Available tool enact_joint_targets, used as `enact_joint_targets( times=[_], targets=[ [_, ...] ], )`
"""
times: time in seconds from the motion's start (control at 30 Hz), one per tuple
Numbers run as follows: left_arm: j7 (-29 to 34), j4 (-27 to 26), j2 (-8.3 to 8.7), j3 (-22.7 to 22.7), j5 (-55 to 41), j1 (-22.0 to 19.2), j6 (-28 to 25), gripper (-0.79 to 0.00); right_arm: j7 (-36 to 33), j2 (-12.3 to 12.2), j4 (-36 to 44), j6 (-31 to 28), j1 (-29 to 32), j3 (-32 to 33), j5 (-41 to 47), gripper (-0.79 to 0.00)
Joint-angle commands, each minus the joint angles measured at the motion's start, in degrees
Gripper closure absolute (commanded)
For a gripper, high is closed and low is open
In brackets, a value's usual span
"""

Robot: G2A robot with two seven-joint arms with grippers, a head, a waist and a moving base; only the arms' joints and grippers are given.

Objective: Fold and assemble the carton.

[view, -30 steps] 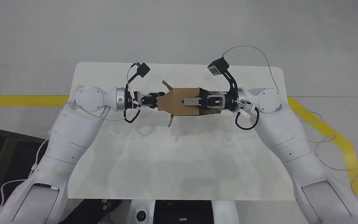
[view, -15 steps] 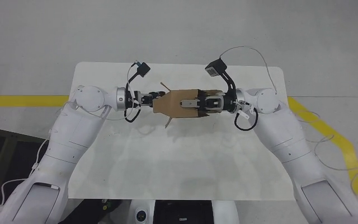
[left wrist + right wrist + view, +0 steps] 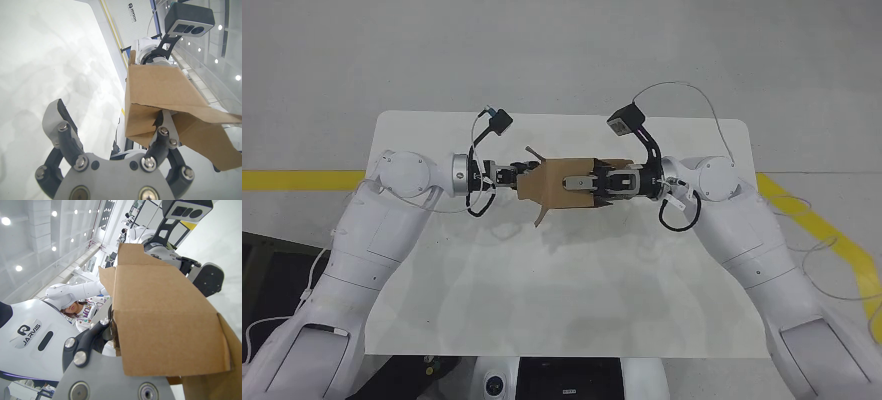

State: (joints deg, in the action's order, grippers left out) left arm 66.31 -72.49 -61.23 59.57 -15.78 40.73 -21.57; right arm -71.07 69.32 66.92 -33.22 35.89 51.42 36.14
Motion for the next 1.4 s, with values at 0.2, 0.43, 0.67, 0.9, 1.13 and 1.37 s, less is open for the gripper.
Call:
enact_joint_targets(
  times=[0.2,0.43,0.67,0.9,1.13,1.37],
  targets=[
    [-1.0,-0.2,0.33,1.3,0.0,0.9,-0.3,-0.785,2.0,-0.9,-0.9,-2.0,1.1,3.1,0.6,0.000],
    [-1.0,-1.0,0.51,0.8,2.7,1.9,0.2,-0.785,4.1,-1.3,-0.7,-4.1,1.9,5.1,1.8,0.000],
    [0.5,-2.6,0.47,-0.6,4.5,2.5,0.7,-0.785,5.4,-1.1,-1.2,-5.4,1.7,5.2,1.7,0.000],
    [2.6,-3.0,0.50,-0.2,0.9,2.3,1.0,-0.785,5.4,-0.4,-3.0,-5.4,0.5,3.5,-0.4,0.000],
    [2.6,-2.4,0.76,1.1,-0.3,2.2,1.0,-0.785,5.0,-0.1,-4.6,-5.0,0.0,3.1,-1.3,0.000],
    [2.2,-2.5,0.88,1.5,-0.4,2.3,1.2,-0.785,2.7,0.1,-3.9,-2.7,-0.3,2.2,-2.2,0.000]
  ],
)
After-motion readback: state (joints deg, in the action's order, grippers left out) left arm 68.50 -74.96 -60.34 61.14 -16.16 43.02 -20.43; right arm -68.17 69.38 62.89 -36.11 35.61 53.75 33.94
